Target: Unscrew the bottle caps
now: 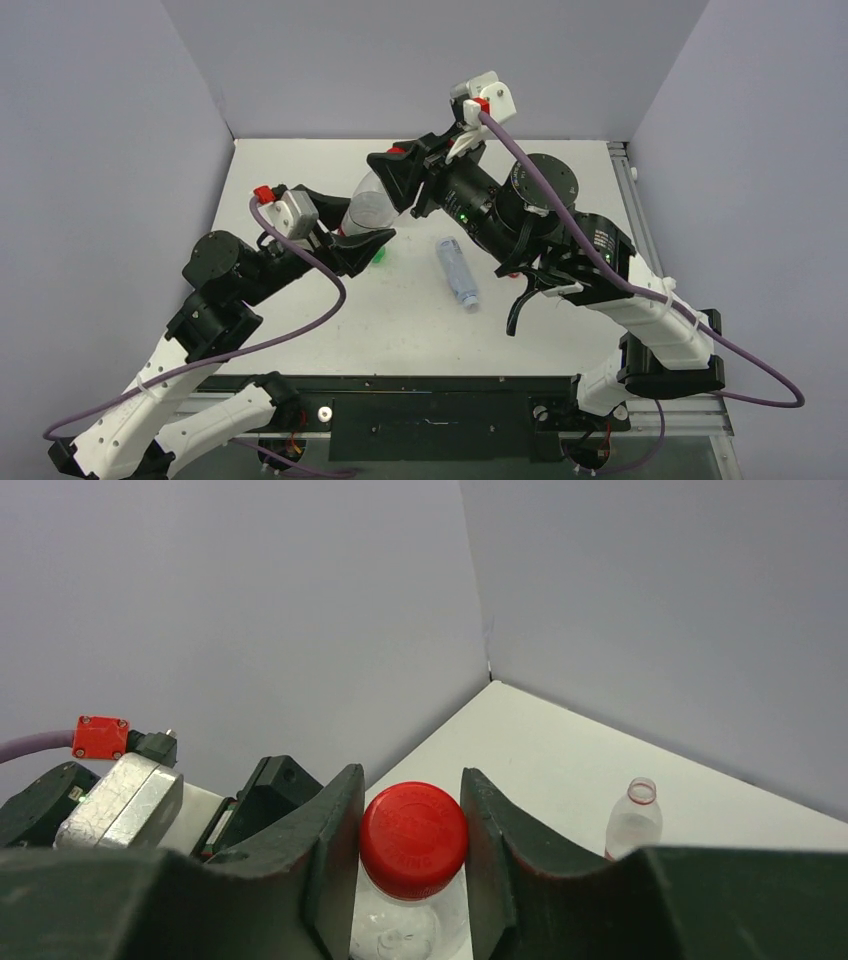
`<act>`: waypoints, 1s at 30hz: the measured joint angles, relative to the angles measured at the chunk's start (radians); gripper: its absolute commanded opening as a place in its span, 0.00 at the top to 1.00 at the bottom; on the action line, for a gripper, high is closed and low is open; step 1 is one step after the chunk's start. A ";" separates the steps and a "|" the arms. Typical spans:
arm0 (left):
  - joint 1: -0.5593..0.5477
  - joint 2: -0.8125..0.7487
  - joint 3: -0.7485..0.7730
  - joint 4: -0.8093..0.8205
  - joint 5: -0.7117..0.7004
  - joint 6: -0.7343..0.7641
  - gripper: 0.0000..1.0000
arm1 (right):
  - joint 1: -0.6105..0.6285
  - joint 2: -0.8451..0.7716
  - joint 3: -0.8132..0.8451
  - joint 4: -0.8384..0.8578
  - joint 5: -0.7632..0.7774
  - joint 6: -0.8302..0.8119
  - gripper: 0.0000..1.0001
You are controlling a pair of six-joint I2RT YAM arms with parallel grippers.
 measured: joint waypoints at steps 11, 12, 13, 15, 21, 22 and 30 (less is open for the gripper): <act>-0.001 0.001 -0.001 0.016 0.018 -0.028 0.82 | -0.024 -0.007 -0.005 0.023 -0.117 -0.001 1.00; -0.001 0.001 -0.001 0.021 0.031 -0.042 0.83 | -0.041 -0.011 -0.006 0.024 -0.162 -0.002 1.00; -0.001 0.002 -0.001 0.027 0.046 -0.062 0.83 | -0.065 -0.018 -0.011 0.027 -0.228 0.000 1.00; 0.001 0.005 0.002 0.046 0.092 -0.109 0.83 | -0.107 -0.032 -0.016 0.031 -0.362 0.013 1.00; 0.003 0.053 0.085 0.072 0.315 -0.304 0.85 | -0.203 -0.079 -0.034 0.096 -0.774 0.049 1.00; 0.003 0.058 0.099 0.077 0.352 -0.328 0.86 | -0.206 -0.082 -0.028 0.106 -0.832 0.054 1.00; 0.001 0.063 0.126 0.075 0.445 -0.354 0.84 | -0.174 -0.088 -0.012 0.092 -0.777 0.047 0.21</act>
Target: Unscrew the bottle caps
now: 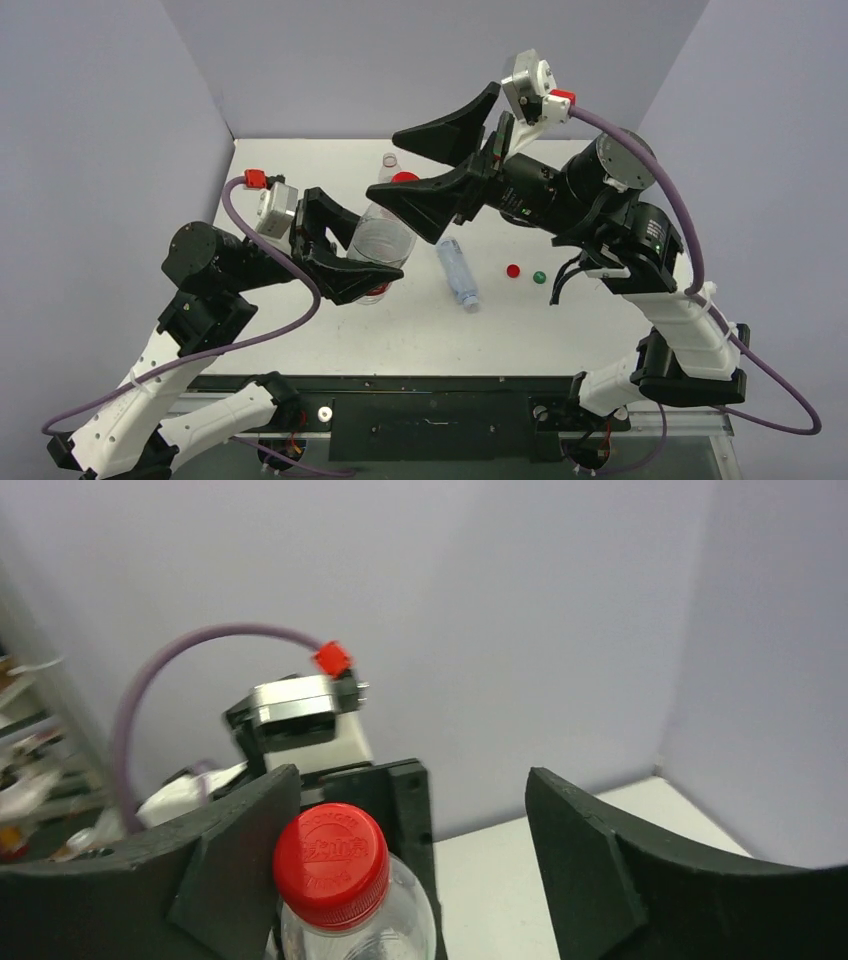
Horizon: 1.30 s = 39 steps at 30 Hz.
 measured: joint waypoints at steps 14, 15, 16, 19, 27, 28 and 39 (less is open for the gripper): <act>-0.001 -0.016 -0.058 -0.053 -0.287 0.287 0.85 | 0.136 0.049 0.092 -0.106 0.644 -0.072 0.32; -0.001 -0.014 -0.058 -0.054 -0.295 0.295 0.85 | 0.136 0.052 0.092 -0.111 0.645 -0.071 0.36; -0.001 -0.014 -0.058 -0.056 -0.307 0.302 0.85 | 0.136 0.056 0.092 -0.115 0.645 -0.069 0.37; -0.001 -0.010 -0.058 -0.058 -0.335 0.313 0.85 | 0.136 0.066 0.092 -0.131 0.644 -0.068 0.51; -0.001 -0.001 -0.058 -0.059 -0.366 0.319 0.86 | 0.130 0.072 0.092 -0.149 0.607 -0.061 0.94; -0.001 -0.001 -0.058 -0.059 -0.365 0.316 0.86 | 0.122 0.072 0.092 -0.150 0.595 -0.061 0.96; 0.007 -0.001 -0.055 -0.048 -0.153 0.129 0.89 | -0.015 0.004 0.024 -0.148 0.153 -0.043 1.00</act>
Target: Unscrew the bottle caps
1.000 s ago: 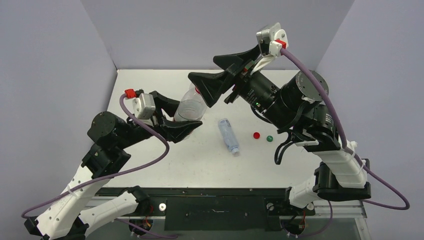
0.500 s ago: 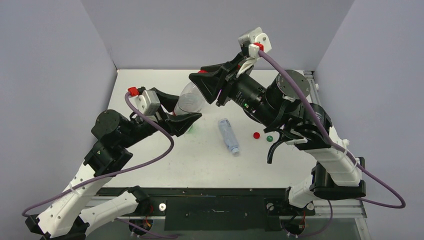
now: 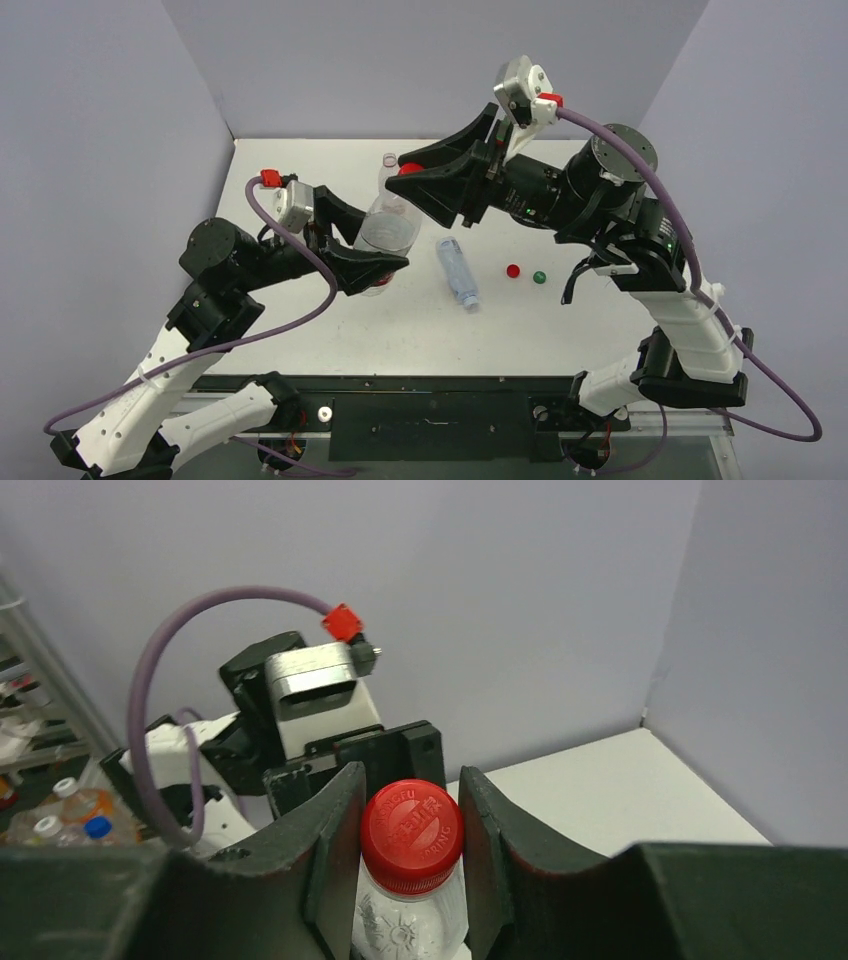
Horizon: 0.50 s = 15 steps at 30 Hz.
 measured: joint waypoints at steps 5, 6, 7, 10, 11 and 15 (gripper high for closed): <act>0.001 0.012 0.024 0.012 0.153 -0.083 0.90 | -0.014 -0.024 -0.003 -0.002 -0.177 0.001 0.35; 0.001 0.013 0.025 0.013 0.167 -0.087 0.90 | -0.015 -0.026 -0.003 -0.005 -0.189 0.002 0.28; 0.001 0.013 0.025 0.012 0.175 -0.083 0.90 | -0.014 -0.027 -0.003 -0.006 -0.193 0.009 0.22; -0.004 0.009 0.023 0.006 0.167 -0.037 0.88 | -0.013 -0.027 -0.020 0.004 -0.103 0.011 0.19; -0.003 0.004 0.019 0.002 0.137 -0.018 0.87 | -0.010 -0.027 -0.032 0.013 -0.043 0.014 0.19; -0.002 -0.014 -0.013 -0.011 -0.008 0.087 0.82 | 0.052 -0.029 -0.074 0.038 0.185 0.010 0.18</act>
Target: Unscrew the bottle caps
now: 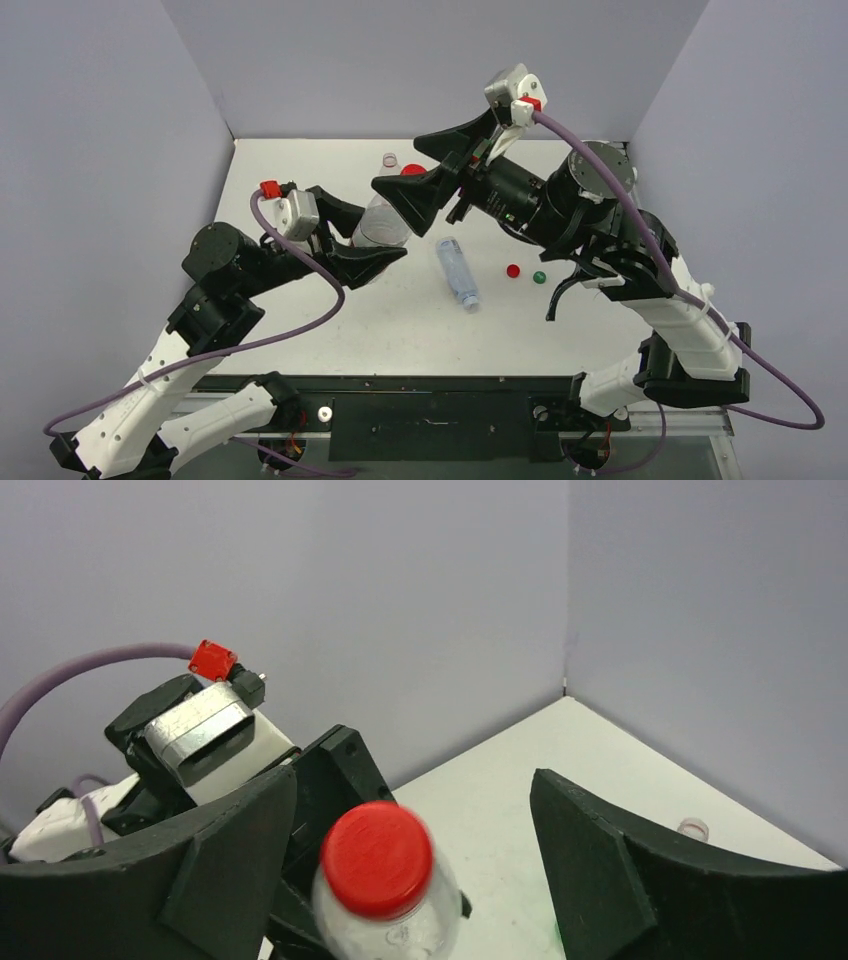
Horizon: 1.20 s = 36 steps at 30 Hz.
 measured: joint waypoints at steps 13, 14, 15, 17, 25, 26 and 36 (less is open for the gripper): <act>-0.001 0.002 -0.056 -0.031 -0.373 0.262 0.83 | 0.096 0.114 0.092 -0.007 0.413 0.016 0.39; -0.001 0.001 -0.059 -0.032 -0.381 0.267 0.83 | 0.091 0.120 0.092 -0.008 0.421 0.020 0.41; -0.001 -0.001 -0.063 -0.032 -0.389 0.271 0.83 | 0.084 0.124 0.092 -0.010 0.427 0.027 0.43; -0.001 -0.005 -0.069 -0.032 -0.401 0.278 0.83 | 0.063 0.126 0.092 -0.018 0.427 0.048 0.45; -0.002 -0.014 -0.073 -0.030 -0.421 0.289 0.83 | -0.031 0.126 0.092 -0.024 0.335 0.151 0.38; -0.002 -0.014 -0.073 -0.030 -0.424 0.290 0.83 | -0.033 0.127 0.093 -0.026 0.319 0.159 0.38; -0.002 -0.010 -0.073 -0.019 -0.439 0.289 0.84 | -0.038 0.140 0.094 -0.051 0.252 0.190 0.87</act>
